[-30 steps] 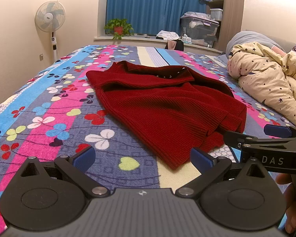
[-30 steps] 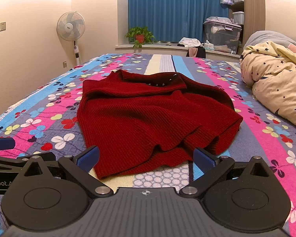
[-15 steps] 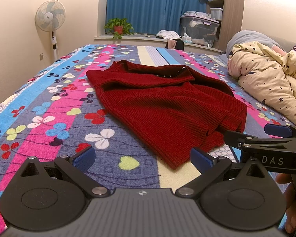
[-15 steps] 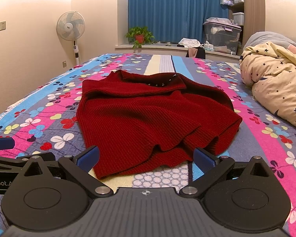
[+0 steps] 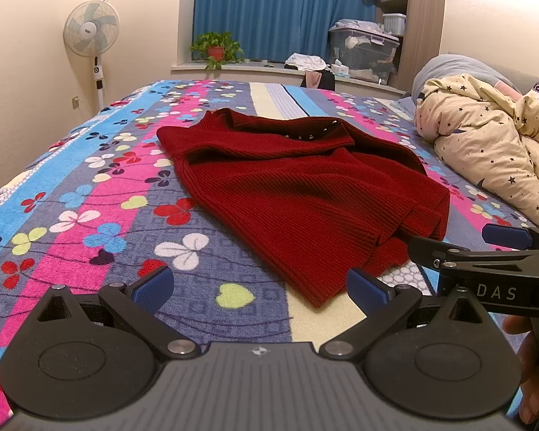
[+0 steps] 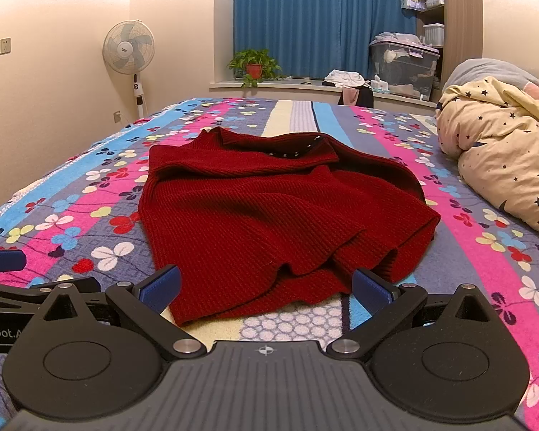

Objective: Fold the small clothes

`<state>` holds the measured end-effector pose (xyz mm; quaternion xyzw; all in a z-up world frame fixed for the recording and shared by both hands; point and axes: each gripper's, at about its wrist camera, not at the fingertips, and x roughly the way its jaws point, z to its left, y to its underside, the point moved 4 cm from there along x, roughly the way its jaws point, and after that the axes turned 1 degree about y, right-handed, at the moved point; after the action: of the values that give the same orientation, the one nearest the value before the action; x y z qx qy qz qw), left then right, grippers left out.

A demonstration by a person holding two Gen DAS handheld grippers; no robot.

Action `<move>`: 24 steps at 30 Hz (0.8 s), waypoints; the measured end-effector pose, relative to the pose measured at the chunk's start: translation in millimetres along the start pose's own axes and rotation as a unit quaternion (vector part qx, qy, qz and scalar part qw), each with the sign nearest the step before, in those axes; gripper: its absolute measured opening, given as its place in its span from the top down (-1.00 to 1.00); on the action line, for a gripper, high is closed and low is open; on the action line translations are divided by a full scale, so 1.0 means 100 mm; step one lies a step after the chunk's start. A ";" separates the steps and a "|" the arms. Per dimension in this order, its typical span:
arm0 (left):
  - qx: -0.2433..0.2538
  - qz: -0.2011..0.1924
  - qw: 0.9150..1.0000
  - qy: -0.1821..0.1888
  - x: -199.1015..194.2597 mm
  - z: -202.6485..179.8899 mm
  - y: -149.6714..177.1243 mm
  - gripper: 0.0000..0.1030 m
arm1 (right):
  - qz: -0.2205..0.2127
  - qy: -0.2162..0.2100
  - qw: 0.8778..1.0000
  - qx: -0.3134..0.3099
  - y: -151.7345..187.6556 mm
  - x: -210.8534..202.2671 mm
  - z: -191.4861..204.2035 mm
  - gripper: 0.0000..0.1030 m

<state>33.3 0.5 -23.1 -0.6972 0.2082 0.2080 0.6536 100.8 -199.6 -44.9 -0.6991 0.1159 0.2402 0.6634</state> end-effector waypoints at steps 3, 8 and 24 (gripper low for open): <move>0.000 -0.001 1.000 0.001 0.00 0.00 0.00 -0.99 | -0.003 0.000 1.000 -0.001 0.00 0.00 0.00 -0.96; 0.005 -0.005 1.000 0.002 0.07 0.00 0.07 -0.99 | -0.013 0.007 1.000 -0.007 0.01 -0.04 0.01 -0.95; 0.002 0.010 1.000 0.003 0.02 0.00 0.06 -0.99 | 0.005 0.038 0.998 -0.042 0.00 -0.02 0.03 -0.51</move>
<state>31.8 0.1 -28.8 -0.6947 0.2171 0.2120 0.6521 98.4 -197.2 -43.9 -0.7345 0.1341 0.2214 0.6273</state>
